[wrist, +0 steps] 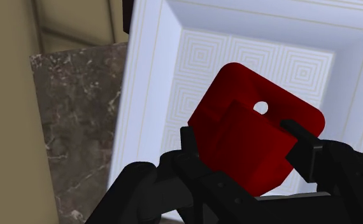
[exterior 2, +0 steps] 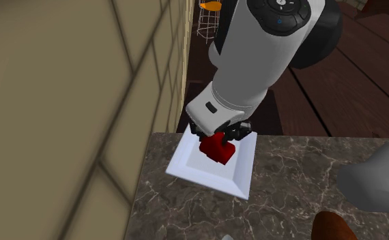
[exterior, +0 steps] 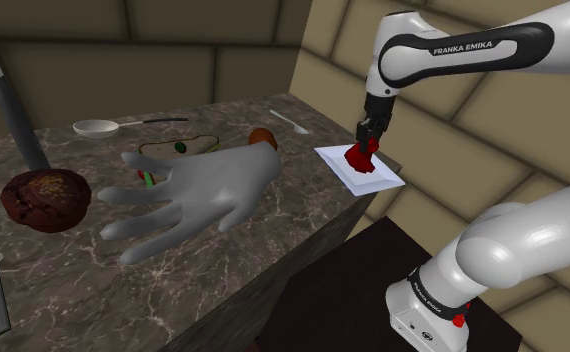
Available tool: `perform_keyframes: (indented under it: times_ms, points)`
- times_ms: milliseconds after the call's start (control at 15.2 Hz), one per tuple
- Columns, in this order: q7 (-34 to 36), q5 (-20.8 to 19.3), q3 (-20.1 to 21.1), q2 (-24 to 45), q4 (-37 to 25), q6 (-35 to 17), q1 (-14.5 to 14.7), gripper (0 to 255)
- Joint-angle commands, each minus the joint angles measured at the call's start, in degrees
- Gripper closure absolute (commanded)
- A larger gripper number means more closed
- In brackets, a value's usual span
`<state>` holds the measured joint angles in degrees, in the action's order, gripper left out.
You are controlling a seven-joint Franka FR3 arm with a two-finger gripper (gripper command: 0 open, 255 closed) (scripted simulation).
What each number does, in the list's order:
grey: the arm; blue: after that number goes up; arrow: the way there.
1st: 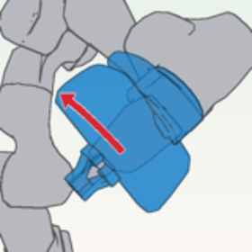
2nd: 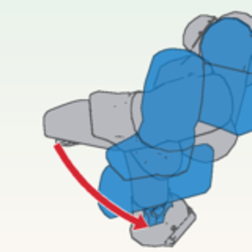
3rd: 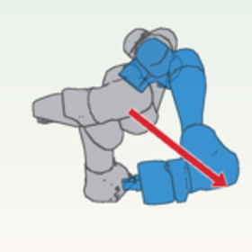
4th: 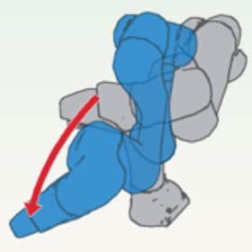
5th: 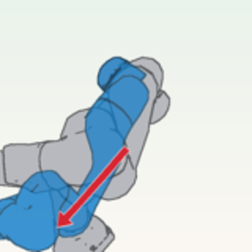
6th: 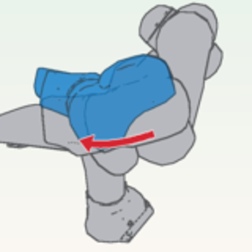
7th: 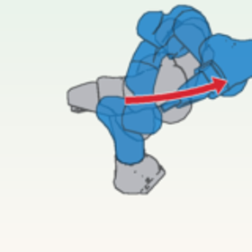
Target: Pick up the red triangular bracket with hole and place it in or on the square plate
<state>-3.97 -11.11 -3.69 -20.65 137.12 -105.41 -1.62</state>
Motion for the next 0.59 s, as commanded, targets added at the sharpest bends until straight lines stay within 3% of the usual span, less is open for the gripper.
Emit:
perform_keyframes:
  times_ms: [0, 198, 264, 528]
  points:
    - [0.0, 0.0, 0.0, 0.0, 0.1, -0.1, 0.0, 255]
    - [0.0, 0.0, 0.0, 0.0, 0.1, -0.1, 0.0, 255]
    - [0.0, 0.0, 0.0, 0.0, 0.1, -0.1, 0.0, 0]
    - [0.0, 0.0, 0.0, 0.0, 0.1, -0.1, 0.0, 0]
